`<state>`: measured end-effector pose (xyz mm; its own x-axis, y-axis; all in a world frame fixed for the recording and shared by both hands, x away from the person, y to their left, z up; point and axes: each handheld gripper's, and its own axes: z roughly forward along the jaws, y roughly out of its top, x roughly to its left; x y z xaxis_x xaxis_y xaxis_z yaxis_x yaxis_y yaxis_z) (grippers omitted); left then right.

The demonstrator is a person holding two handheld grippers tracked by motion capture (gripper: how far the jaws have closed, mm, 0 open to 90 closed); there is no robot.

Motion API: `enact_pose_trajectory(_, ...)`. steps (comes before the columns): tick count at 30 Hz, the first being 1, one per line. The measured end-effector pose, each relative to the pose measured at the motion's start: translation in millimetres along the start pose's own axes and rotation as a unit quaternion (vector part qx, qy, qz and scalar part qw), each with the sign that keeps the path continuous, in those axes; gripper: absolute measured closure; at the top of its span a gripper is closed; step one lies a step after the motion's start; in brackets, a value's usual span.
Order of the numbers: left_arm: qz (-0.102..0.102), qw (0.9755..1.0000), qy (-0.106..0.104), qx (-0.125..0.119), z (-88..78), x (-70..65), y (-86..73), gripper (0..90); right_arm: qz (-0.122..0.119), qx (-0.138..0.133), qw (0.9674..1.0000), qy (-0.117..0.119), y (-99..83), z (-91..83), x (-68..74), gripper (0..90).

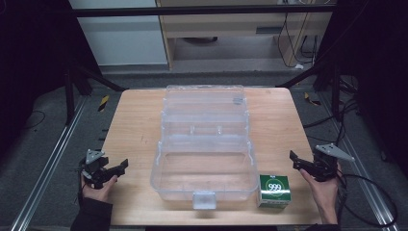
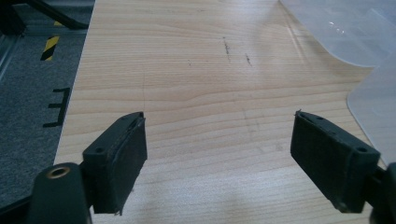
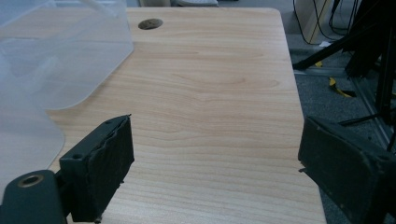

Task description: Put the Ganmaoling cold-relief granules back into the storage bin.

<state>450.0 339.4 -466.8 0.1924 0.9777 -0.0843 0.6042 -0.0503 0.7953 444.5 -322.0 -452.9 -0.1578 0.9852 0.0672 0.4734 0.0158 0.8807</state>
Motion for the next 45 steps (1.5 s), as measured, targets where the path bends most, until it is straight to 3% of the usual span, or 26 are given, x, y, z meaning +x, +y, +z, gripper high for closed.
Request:
enact_pose_trajectory(3,0.010,1.0000,0.000,0.001,-1.0,-3.5,0.9,20.0,-0.012,-0.001,0.9999,0.000,2.5,-4.7,-0.1,10.9)
enact_pose_trajectory(8,0.014,0.9999,-0.003,0.000,-3.3,-5.6,1.8,23.2,-0.024,0.004,0.9995,0.022,9.3,-9.2,2.5,11.0)
enact_pose_trajectory(16,0.021,0.9998,-0.005,0.006,-3.3,-7.7,1.9,27.0,-0.068,0.010,0.9966,0.045,22.4,-18.8,12.1,9.8)
enact_pose_trajectory(29,0.037,0.9990,-0.005,0.023,1.4,-12.9,0.7,29.3,-0.145,0.036,0.9851,0.085,43.6,-29.1,24.9,5.3)
enact_pose_trajectory(37,0.040,0.9987,-0.006,0.031,4.0,-13.7,-0.9,29.1,-0.201,0.058,0.9716,0.110,57.9,-37.6,40.7,4.7)
enact_pose_trajectory(41,0.043,0.9984,-0.008,0.035,5.3,-14.6,-1.3,29.0,-0.245,0.079,0.9573,0.132,63.0,-41.8,52.5,4.1)
enact_pose_trajectory(45,0.041,0.9985,-0.009,0.036,5.8,-14.6,-0.9,28.9,-0.267,0.094,0.9463,0.156,65.6,-43.9,62.1,3.8)
